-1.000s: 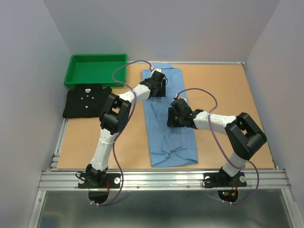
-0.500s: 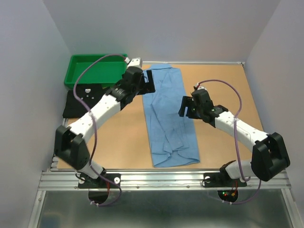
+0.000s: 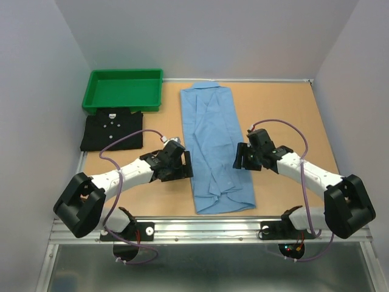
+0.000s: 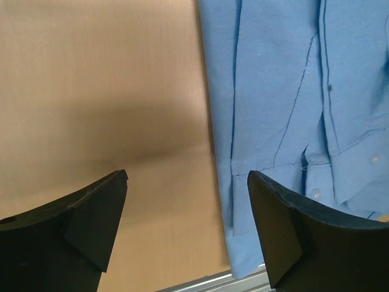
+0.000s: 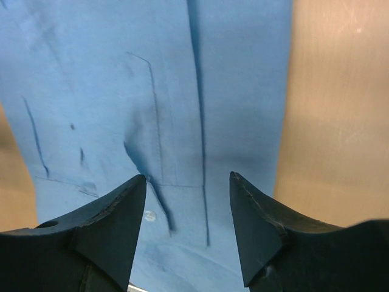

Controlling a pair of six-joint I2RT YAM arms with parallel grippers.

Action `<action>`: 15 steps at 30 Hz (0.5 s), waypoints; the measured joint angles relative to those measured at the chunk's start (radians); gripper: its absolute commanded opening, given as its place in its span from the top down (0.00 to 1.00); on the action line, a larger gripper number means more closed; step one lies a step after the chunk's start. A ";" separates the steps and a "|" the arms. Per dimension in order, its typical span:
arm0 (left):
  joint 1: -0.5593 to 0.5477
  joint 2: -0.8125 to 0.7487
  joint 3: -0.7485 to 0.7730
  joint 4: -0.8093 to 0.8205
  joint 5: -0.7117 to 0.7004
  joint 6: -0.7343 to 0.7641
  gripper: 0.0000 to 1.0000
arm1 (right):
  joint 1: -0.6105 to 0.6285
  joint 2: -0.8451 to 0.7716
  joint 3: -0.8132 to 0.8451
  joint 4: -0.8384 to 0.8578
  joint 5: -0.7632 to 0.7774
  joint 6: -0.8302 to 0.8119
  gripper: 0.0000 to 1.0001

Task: Fold and stack the long sleeve shirts
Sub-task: Fold the shirt

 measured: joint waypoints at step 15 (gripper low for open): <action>0.042 0.253 0.394 0.140 -0.071 -0.003 0.49 | -0.004 -0.014 -0.026 -0.019 -0.089 -0.005 0.59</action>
